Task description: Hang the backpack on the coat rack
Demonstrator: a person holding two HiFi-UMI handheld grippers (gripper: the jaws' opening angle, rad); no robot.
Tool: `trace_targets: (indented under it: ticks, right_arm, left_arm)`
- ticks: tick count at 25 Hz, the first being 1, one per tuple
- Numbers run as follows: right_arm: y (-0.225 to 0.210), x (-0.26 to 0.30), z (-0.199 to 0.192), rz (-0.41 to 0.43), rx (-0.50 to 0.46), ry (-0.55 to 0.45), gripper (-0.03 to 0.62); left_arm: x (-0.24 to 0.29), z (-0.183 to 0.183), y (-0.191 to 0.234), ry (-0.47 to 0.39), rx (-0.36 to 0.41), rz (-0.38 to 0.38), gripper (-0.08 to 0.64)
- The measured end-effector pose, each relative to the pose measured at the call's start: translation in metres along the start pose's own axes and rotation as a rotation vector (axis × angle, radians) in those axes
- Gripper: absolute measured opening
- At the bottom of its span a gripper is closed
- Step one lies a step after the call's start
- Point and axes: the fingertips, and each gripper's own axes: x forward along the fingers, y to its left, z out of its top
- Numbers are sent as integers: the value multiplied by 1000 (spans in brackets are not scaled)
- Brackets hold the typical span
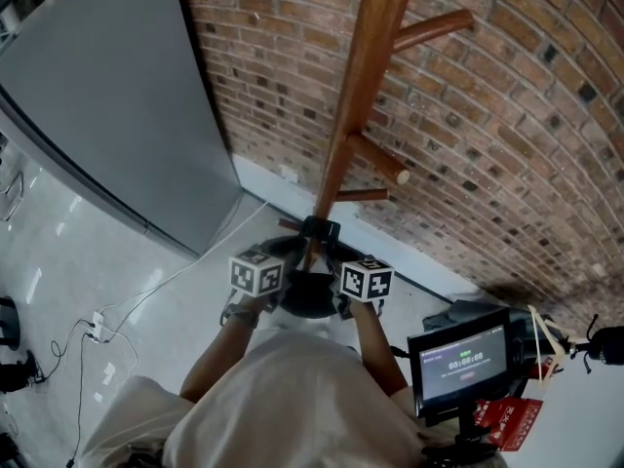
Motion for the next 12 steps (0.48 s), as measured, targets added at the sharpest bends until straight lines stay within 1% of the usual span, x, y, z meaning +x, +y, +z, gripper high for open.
trace_targets:
  ticks: [4, 9, 12]
  right_arm:
    - [3, 3, 1, -4, -18, 2, 61]
    - [6, 1, 1, 7, -25, 6, 114]
    - [8, 1, -2, 25, -25, 11, 120]
  left_arm:
    - [2, -1, -1, 11, 17, -5, 48]
    - [0, -3, 0, 20, 24, -9, 60]
    - [0, -4, -1, 17, 25, -11, 72]
